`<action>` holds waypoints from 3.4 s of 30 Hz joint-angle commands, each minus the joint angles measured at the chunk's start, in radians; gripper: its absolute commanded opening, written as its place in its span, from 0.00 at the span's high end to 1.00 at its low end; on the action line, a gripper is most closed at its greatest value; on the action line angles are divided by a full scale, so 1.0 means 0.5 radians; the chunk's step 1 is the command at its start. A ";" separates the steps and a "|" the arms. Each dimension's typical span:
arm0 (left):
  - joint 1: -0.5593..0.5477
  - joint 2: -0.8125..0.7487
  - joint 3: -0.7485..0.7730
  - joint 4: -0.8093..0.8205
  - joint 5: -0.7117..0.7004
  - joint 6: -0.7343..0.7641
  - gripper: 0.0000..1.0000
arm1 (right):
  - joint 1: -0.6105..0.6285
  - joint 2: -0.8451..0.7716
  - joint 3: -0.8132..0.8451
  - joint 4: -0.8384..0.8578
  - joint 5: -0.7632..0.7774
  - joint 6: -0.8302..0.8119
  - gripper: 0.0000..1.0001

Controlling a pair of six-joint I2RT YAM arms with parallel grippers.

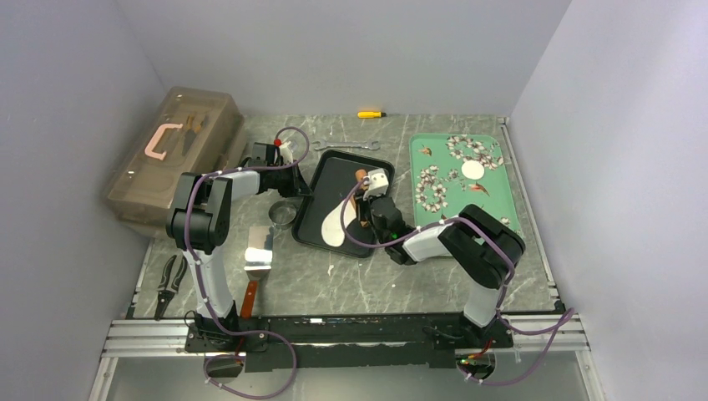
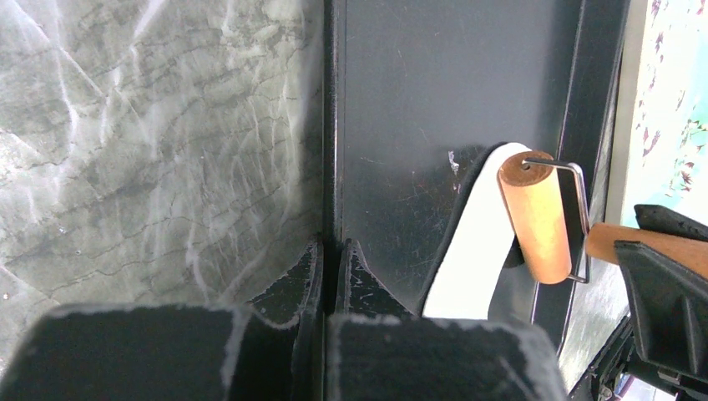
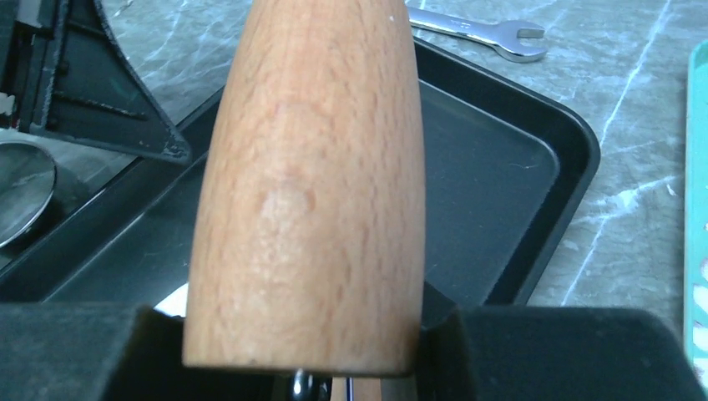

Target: Roll out the dumpling wrappers from the dough

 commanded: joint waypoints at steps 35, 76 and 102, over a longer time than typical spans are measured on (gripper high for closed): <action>0.003 -0.081 0.095 -0.118 -0.046 0.201 0.71 | -0.560 -0.316 0.818 -0.863 -0.861 0.032 1.00; 0.156 -0.384 0.263 -1.132 -0.489 1.618 0.40 | -0.967 1.454 2.749 -1.693 -1.773 0.549 0.01; -0.085 -0.592 0.437 -1.252 -0.384 1.736 1.00 | -0.982 0.087 1.723 -1.725 -1.267 0.033 0.00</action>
